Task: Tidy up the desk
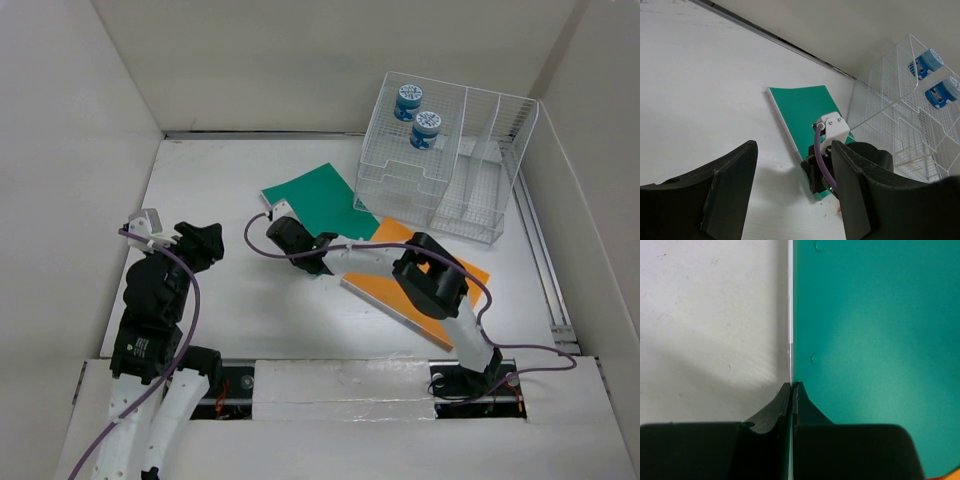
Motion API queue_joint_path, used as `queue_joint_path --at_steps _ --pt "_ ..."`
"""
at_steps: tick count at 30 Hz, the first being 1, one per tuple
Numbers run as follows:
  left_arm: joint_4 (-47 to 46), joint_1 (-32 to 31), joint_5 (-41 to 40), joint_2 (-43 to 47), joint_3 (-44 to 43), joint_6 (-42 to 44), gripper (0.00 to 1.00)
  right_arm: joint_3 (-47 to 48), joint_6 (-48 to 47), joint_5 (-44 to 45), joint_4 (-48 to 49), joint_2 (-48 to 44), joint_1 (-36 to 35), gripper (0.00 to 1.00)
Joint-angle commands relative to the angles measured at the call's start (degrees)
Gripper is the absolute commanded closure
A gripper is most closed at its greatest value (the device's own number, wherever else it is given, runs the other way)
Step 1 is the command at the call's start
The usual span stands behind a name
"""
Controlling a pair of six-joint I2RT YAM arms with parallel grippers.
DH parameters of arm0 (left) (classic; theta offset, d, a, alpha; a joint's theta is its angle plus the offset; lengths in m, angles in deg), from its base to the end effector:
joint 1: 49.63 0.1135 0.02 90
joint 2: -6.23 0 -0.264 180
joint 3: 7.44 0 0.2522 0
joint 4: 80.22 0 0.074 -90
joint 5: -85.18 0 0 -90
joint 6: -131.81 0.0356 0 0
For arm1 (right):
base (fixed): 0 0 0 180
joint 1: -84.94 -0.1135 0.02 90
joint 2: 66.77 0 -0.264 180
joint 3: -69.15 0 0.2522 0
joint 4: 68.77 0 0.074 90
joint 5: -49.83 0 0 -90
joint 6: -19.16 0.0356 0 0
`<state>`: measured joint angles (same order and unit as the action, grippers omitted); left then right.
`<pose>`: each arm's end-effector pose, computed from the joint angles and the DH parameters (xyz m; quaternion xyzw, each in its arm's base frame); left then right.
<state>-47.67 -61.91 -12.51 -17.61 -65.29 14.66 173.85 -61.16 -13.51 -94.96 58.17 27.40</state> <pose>0.0956 -0.0159 0.3641 -0.1377 0.6844 -0.1969 0.6884 0.2715 0.3971 0.1660 -0.2883 0.8606 0.0216 0.4193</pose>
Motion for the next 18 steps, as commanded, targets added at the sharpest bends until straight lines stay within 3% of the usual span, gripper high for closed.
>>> queue_joint_path --at_steps 1,5,12,13,14,17,18 --pt "-1.21 -0.12 -0.75 0.72 -2.75 -0.26 0.44 -2.68 2.37 -0.28 0.64 -2.15 -3.27 1.0" --pt "-1.03 -0.12 -1.02 0.89 -2.84 -0.26 0.44 -8.03 5.17 -5.1 3.28 -7.77 -6.87 1.0" --pt "-1.03 -0.65 -1.37 1.16 -3.1 -0.18 0.44 -15.87 9.93 -5.65 6.1 -15.52 -11.28 1.0" --pt "-1.12 -0.65 -1.2 1.07 -3.1 -0.18 0.44 -15.96 10.1 -5.13 5.58 -15.52 -11.28 0.93" --pt "-1.12 -0.65 -1.02 1.16 -3.1 -0.18 0.44 -16.05 9.93 -4.25 4.18 -14.74 -11.28 0.72" --pt "-1.03 -0.65 -1.28 1.42 -3.28 -0.18 0.44 -14.74 8.97 -3.45 2.15 -13.41 -11.28 0.44" --pt "-0.86 -0.65 -1.37 1.6 -3.28 -0.18 0.44 -14.65 8.53 -3.19 2.06 -13.06 -11.8 0.39"
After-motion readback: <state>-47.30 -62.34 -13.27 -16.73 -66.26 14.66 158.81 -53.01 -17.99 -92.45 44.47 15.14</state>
